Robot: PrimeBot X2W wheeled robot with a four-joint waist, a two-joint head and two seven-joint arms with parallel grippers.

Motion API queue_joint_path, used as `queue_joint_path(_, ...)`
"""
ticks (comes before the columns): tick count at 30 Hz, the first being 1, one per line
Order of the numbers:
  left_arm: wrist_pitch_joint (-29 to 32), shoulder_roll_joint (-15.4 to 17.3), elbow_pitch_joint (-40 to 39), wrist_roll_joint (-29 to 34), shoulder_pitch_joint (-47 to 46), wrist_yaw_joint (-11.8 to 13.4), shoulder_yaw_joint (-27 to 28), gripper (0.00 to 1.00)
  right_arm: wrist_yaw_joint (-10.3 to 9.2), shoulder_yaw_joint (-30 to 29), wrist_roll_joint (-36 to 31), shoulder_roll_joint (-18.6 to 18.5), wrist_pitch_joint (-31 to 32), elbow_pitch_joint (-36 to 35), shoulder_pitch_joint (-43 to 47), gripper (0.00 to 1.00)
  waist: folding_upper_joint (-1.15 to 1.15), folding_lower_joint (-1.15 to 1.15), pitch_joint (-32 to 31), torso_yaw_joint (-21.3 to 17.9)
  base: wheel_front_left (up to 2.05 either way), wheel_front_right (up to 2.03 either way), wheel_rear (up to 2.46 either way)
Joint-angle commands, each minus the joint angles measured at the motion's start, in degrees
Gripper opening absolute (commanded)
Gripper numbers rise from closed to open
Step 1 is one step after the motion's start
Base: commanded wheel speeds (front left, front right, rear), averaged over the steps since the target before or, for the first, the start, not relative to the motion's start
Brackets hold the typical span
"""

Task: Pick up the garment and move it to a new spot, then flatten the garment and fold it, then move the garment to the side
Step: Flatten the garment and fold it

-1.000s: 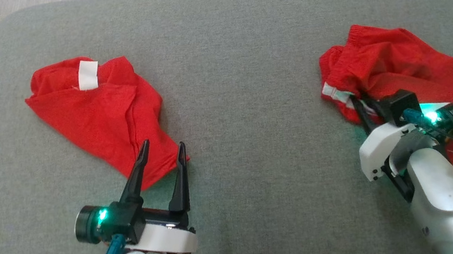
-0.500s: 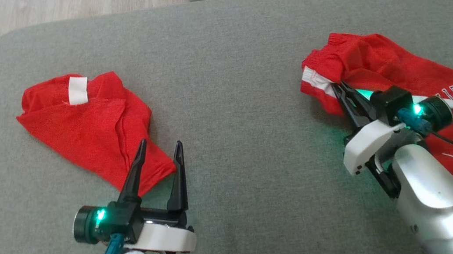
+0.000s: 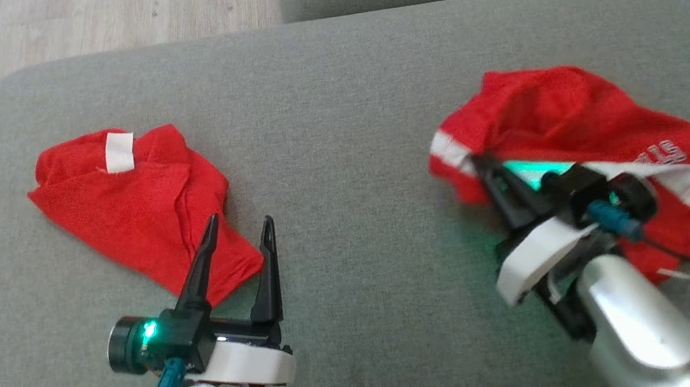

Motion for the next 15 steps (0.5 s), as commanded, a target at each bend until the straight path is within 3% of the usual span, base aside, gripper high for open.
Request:
queue_joint_path(1,-0.54,0.00,-1.85,0.16,-0.76,0.44,2.10,1.00,-0.04,3.11,1.24,0.88,0.95,-3.97,0.25,0.00,0.00,0.00,-0.47,-0.15,0.00,0.00,0.00)
queue_joint_path(8,-0.54,0.00,-1.71,-0.21,0.13,0.71,1.90,1.00,-0.04,10.77,5.97,0.88,6.15,-10.94,5.39,0.00,0.00,0.00,-1.92,-0.46,0.00,0.00,0.00)
queue_joint_path(9,-0.54,0.00,-1.70,-0.28,0.24,0.76,1.85,1.00,-0.04,12.15,6.10,0.88,7.44,-11.56,6.09,0.70,0.00,0.00,-2.07,-0.52,0.00,0.00,0.00)
queue_joint_path(10,-0.54,0.00,-1.69,-0.34,0.32,0.80,1.81,1.00,-0.04,13.08,6.83,0.88,8.33,-12.30,6.73,1.00,0.00,0.00,-2.22,-0.59,0.00,0.00,0.00)
queue_joint_path(15,-0.54,-0.01,-1.74,-0.35,0.67,0.97,1.97,1.00,-0.04,12.38,7.98,0.88,7.38,-17.04,7.41,1.00,0.00,0.00,-2.86,-1.50,0.00,0.00,0.00)
